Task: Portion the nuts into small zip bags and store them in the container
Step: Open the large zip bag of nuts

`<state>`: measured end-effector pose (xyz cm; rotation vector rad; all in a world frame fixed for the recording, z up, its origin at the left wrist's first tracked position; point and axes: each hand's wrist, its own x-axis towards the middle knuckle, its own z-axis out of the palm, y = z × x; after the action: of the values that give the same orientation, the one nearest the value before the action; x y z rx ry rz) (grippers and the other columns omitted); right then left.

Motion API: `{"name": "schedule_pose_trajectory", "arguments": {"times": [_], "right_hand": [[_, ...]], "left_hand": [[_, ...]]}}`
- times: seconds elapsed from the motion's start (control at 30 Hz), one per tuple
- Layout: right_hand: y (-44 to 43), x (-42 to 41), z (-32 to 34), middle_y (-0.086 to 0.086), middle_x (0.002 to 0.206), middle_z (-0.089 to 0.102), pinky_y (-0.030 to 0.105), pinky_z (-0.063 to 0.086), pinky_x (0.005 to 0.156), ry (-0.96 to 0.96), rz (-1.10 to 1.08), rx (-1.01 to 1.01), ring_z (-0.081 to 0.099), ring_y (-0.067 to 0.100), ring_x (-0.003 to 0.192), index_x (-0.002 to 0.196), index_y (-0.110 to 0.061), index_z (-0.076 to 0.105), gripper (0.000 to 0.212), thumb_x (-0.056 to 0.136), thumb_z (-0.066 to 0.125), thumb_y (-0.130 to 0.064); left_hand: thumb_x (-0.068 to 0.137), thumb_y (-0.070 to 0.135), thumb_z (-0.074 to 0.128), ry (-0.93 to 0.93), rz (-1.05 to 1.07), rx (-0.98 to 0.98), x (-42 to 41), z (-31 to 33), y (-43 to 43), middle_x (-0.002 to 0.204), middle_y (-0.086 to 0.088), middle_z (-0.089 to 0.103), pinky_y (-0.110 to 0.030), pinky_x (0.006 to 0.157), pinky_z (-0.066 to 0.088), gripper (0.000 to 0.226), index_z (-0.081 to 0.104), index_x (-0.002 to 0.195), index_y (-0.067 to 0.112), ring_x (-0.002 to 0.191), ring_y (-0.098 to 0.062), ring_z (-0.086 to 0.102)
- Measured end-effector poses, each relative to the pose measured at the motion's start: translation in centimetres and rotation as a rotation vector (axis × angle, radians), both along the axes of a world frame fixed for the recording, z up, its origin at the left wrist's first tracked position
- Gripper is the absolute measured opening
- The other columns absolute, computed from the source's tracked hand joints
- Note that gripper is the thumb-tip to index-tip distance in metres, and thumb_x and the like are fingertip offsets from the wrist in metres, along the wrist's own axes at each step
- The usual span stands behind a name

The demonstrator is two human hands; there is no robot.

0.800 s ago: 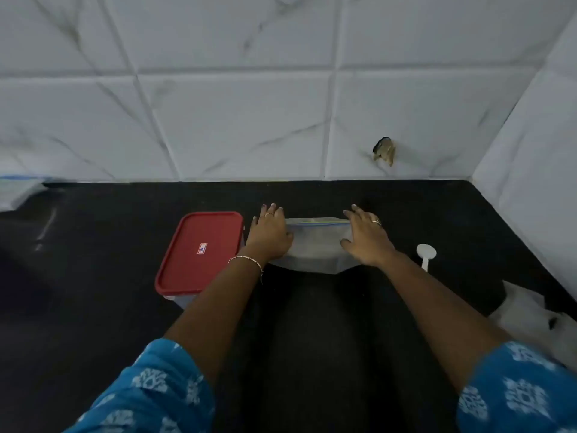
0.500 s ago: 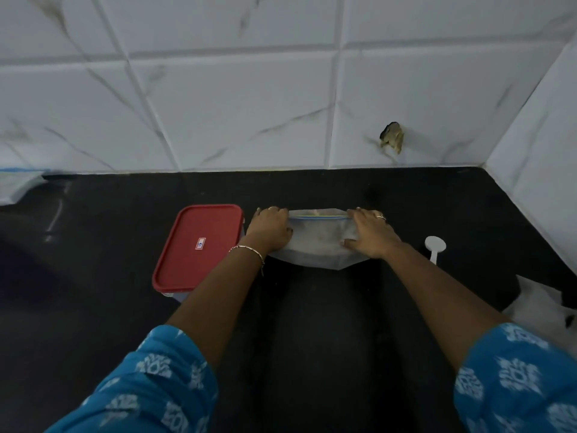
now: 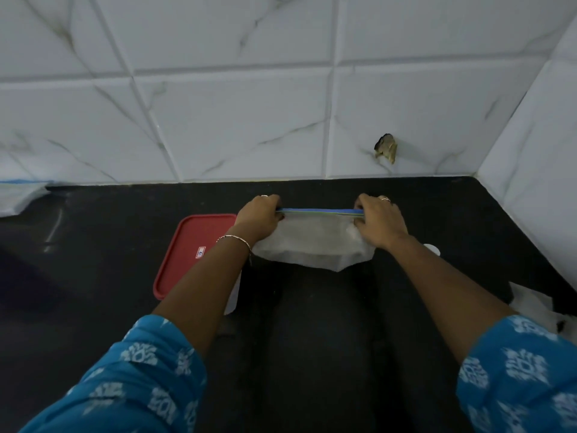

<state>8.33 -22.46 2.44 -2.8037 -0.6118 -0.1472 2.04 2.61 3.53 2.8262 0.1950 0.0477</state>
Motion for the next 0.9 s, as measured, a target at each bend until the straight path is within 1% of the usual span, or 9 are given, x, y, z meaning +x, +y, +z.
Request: {"name": "schedule_pose_trajectory", "arguments": {"times": [0.07,0.17,0.3,0.43,0.5,0.6,0.7,0.8,0.9], "right_hand": [[-0.1,0.3,1.9,0.006,0.105,0.064,0.036,0.039,0.082,-0.02,0.0,0.063,0.059,0.025,0.097,0.11,-0.015,0.053,0.021,0.09,0.06,-0.019],[-0.1,0.7,4.9,0.008,0.105,0.064,0.036,0.041,0.079,-0.095,-0.013,0.108,0.06,0.026,0.093,0.113,-0.013,0.052,0.024,0.092,0.059,-0.022],[-0.2,1.2,8.9,0.007,0.104,0.059,0.032,0.037,0.07,-0.134,-0.039,0.212,0.056,0.026,0.085,0.11,-0.014,0.049,0.023,0.092,0.06,-0.022],[-0.4,1.0,12.5,-0.001,0.094,0.053,0.03,0.034,0.065,-0.141,-0.057,0.317,0.05,0.022,0.078,0.108,-0.014,0.046,0.02,0.093,0.058,-0.019],[-0.5,0.8,13.7,-0.001,0.096,0.055,0.03,0.034,0.064,-0.168,-0.03,0.324,0.05,0.022,0.08,0.106,-0.015,0.046,0.016,0.094,0.056,-0.016],[-0.7,0.3,14.8,-0.001,0.101,0.059,0.029,0.035,0.062,-0.193,0.019,0.341,0.052,0.02,0.082,0.102,-0.017,0.05,0.01,0.094,0.053,-0.011],[-0.8,-0.4,15.6,-0.002,0.102,0.061,0.028,0.039,0.061,-0.206,0.031,0.353,0.054,0.019,0.078,0.097,-0.02,0.056,0.015,0.093,0.053,-0.006],[-1.3,-0.8,16.0,-0.002,0.098,0.063,0.028,0.042,0.064,-0.189,0.028,0.389,0.058,0.02,0.078,0.088,-0.021,0.061,0.022,0.088,0.055,0.0],[-1.9,-1.0,16.1,-0.004,0.094,0.063,0.03,0.046,0.071,-0.178,0.033,0.416,0.06,0.02,0.087,0.084,-0.022,0.066,0.023,0.084,0.059,0.0]], "left_hand": [[0.094,0.024,0.057,-0.042,0.004,-0.023,0.2,1.7,0.2,0.116,-0.018,0.061,-0.039,0.087,0.047,0.028,0.054,0.117,0.007,0.107,-0.034,0.057],[0.093,0.023,0.061,-0.141,-0.004,-0.057,0.4,5.2,0.4,0.105,-0.017,0.064,-0.039,0.079,0.048,0.025,0.051,0.111,0.009,0.095,-0.034,0.059],[0.09,0.025,0.065,-0.222,0.003,-0.063,0.6,10.0,0.2,0.104,-0.008,0.062,-0.037,0.077,0.047,0.024,0.051,0.107,0.014,0.093,-0.027,0.058],[0.089,0.028,0.066,-0.292,0.014,-0.029,0.3,13.2,0.2,0.098,0.0,0.059,-0.033,0.072,0.041,0.022,0.053,0.103,0.016,0.088,-0.022,0.053],[0.09,0.029,0.065,-0.315,0.016,-0.008,0.0,14.2,0.3,0.096,0.002,0.057,-0.031,0.07,0.037,0.02,0.055,0.101,0.017,0.086,-0.02,0.05],[0.09,0.027,0.065,-0.34,0.02,-0.039,-0.4,14.9,0.5,0.099,0.005,0.059,-0.03,0.071,0.036,0.014,0.057,0.1,0.02,0.087,-0.018,0.05],[0.09,0.021,0.065,-0.363,0.01,-0.086,-0.7,15.0,0.5,0.102,0.007,0.061,-0.03,0.073,0.039,0.01,0.06,0.099,0.023,0.089,-0.016,0.051],[0.092,0.016,0.062,-0.376,-0.041,-0.115,-1.2,14.9,0.6,0.097,0.009,0.061,-0.029,0.072,0.04,0.011,0.061,0.1,0.023,0.089,-0.015,0.052],[0.093,0.011,0.059,-0.382,-0.11,-0.145,-1.6,14.6,0.8,0.095,0.009,0.063,-0.033,0.077,0.047,0.016,0.064,0.103,0.023,0.094,-0.017,0.057]]}}
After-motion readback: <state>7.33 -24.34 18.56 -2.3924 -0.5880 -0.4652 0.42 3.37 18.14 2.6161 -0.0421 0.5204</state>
